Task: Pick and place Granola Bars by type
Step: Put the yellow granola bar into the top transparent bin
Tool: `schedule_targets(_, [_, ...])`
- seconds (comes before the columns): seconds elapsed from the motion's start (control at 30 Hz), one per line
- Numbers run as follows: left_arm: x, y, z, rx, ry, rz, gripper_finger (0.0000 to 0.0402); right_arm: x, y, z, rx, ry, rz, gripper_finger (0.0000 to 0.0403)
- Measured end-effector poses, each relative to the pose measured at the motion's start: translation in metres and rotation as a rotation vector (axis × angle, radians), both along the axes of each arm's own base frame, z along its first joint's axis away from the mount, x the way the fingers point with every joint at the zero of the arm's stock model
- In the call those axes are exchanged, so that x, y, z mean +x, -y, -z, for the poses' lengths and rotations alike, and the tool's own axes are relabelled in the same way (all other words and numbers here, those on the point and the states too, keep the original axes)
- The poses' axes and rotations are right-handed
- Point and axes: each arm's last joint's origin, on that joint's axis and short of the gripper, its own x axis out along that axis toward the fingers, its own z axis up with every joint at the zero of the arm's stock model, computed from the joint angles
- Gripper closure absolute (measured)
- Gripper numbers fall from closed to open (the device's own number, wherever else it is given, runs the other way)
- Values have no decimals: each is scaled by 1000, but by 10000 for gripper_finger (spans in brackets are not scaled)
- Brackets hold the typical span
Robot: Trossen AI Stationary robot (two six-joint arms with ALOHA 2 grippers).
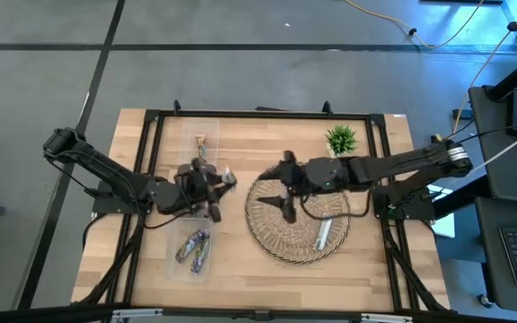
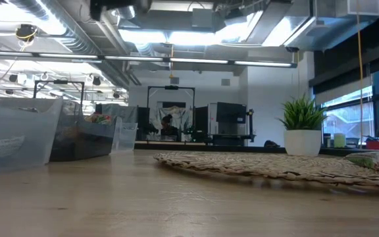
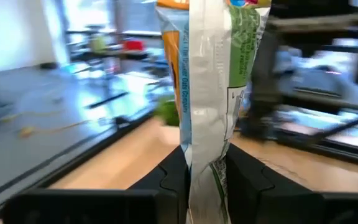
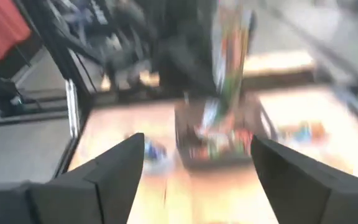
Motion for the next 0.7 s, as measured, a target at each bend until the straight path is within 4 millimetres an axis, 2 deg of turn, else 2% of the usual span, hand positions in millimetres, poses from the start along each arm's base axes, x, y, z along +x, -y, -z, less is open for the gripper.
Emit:
schedule_targets(0.17, [-11, -21, 5, -118, -30, -167, 332, -14, 3, 12, 107, -190, 72, 105])
schedule_targets(0.43, [-29, -81, 32, -417, -236, -356, 332, -26, 3, 29, 219, -396, 178, 105])
schedule_targets(0.6, [-40, -114, 44, -526, -348, -482, 332, -34, 5, 40, 298, -524, 285, 105])
schedule_targets(0.7, [-44, -133, 46, -570, -359, -534, 332, -37, 6, 48, 335, -593, 350, 105])
